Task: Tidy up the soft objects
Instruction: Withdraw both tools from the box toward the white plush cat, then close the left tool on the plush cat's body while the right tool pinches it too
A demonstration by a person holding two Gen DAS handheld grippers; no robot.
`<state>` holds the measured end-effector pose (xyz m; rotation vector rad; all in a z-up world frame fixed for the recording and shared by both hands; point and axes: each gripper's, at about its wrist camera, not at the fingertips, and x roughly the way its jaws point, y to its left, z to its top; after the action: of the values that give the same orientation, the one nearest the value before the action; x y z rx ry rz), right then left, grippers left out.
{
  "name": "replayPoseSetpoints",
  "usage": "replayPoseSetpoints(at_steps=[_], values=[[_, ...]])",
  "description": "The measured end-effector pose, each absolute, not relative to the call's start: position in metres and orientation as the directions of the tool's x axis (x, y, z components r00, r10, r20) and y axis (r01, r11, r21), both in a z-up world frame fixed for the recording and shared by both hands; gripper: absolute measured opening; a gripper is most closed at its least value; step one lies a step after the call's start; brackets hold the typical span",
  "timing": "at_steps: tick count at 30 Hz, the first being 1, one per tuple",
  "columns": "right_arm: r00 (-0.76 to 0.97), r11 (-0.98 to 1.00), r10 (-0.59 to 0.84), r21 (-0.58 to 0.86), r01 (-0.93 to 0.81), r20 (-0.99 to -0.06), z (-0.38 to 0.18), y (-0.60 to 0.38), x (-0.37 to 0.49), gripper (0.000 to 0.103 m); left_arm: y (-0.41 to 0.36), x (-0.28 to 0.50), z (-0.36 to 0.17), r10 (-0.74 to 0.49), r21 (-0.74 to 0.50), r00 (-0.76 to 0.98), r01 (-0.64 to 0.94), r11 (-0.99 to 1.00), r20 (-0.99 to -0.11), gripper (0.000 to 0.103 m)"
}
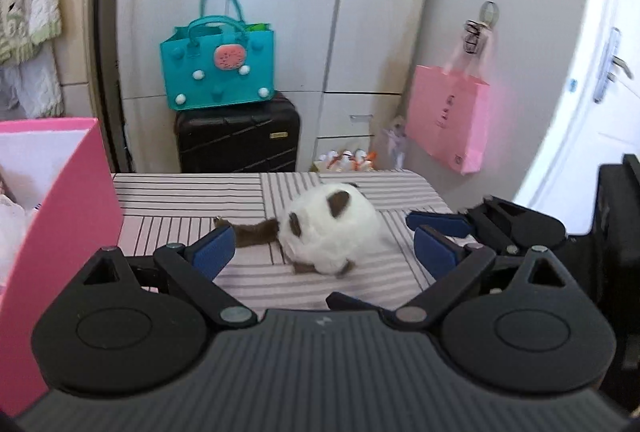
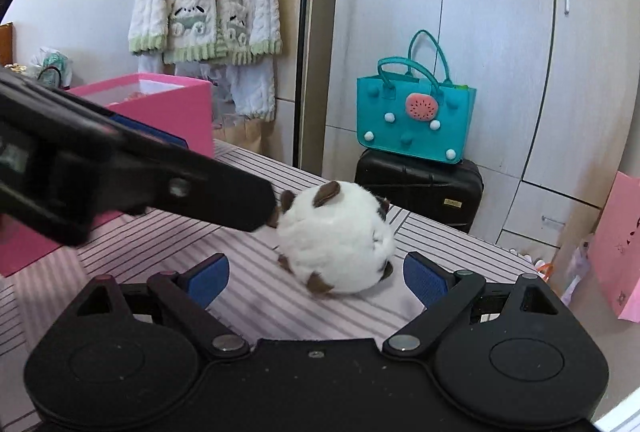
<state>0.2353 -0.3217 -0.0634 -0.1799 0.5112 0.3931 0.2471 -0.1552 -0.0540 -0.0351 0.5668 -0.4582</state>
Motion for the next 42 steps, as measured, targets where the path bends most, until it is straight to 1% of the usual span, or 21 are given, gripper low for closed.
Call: replayPoseSetpoints(at_steps=[6, 10, 14, 16, 19, 20, 21, 22, 23, 25, 27, 29, 34, 39, 42], values=[[0.790, 0.917, 0.301, -0.066, -0.394, -0.534, -0.076, -0.324, 0.262, 0.096, -0.161, 0.279, -0.070, -0.451, -0.247, 0.711, 0.379, 0.892, -0.540, 0.096], [0.778, 0.916, 0.301, -0.060, -0.397, -0.552, -0.081, -0.323, 0.271, 0.096, -0.166, 0.291, -0.078, -0.443, -0.256, 0.702, 0.362, 0.896, -0.558, 0.096], [0.772, 0.913, 0.308, -0.055, -0.405, -0.556, -0.082, -0.324, 0.279, 0.096, -0.167, 0.302, -0.086, -0.443, -0.294, 0.685, 0.331, 0.897, -0.578, 0.094], [0.762, 0.914, 0.319, -0.028, -0.404, -0.563, -0.083, -0.326, 0.283, 0.094, -0.166, 0.304, -0.088, -0.445, -0.307, 0.684, 0.323, 0.895, -0.578, 0.093], [0.740, 0.910, 0.349, 0.020, -0.414, -0.575, -0.085, -0.329, 0.285, 0.083, -0.166, 0.306, -0.090, -0.454, -0.318, 0.684, 0.325, 0.891, -0.571, 0.090], [0.736, 0.908, 0.355, 0.026, -0.418, -0.576, -0.085, -0.329, 0.285, 0.081, -0.166, 0.306, -0.090, -0.457, -0.322, 0.683, 0.326, 0.889, -0.570, 0.085], [0.732, 0.905, 0.364, 0.033, -0.424, -0.576, -0.086, -0.329, 0.285, 0.077, -0.166, 0.306, -0.092, -0.463, -0.328, 0.679, 0.329, 0.886, -0.569, 0.081], [0.732, 0.904, 0.366, 0.032, -0.427, -0.575, -0.086, -0.329, 0.284, 0.070, -0.165, 0.307, -0.093, -0.475, -0.342, 0.671, 0.332, 0.879, -0.570, 0.075], [0.736, 0.905, 0.362, 0.026, -0.425, -0.573, -0.086, -0.328, 0.284, 0.070, -0.165, 0.308, -0.094, -0.488, -0.360, 0.661, 0.333, 0.872, -0.570, 0.070], [0.740, 0.907, 0.354, 0.017, -0.421, -0.572, -0.086, -0.326, 0.283, 0.066, -0.163, 0.312, -0.096, -0.508, -0.408, 0.650, 0.315, 0.857, -0.566, 0.067], [0.743, 0.909, 0.344, 0.007, -0.416, -0.574, -0.085, -0.325, 0.282, 0.063, -0.164, 0.314, -0.096, -0.504, -0.406, 0.657, 0.313, 0.859, -0.561, 0.064], [0.746, 0.911, 0.334, -0.005, -0.412, -0.576, -0.083, -0.325, 0.281, 0.063, -0.164, 0.312, -0.094, -0.510, -0.405, 0.657, 0.322, 0.856, -0.556, 0.059], [0.743, 0.920, 0.326, 0.014, -0.392, -0.584, -0.079, -0.325, 0.278, 0.062, -0.160, 0.305, -0.092, -0.526, -0.441, 0.646, 0.308, 0.843, -0.554, 0.053], [0.737, 0.924, 0.320, 0.024, -0.382, -0.595, -0.069, -0.323, 0.264, 0.062, -0.156, 0.288, -0.086, -0.539, -0.447, 0.644, 0.322, 0.835, -0.543, 0.053], [0.728, 0.929, 0.314, 0.040, -0.367, -0.610, -0.064, -0.319, 0.252, 0.062, -0.155, 0.274, -0.081, -0.552, -0.437, 0.620, 0.345, 0.830, -0.558, 0.052]])
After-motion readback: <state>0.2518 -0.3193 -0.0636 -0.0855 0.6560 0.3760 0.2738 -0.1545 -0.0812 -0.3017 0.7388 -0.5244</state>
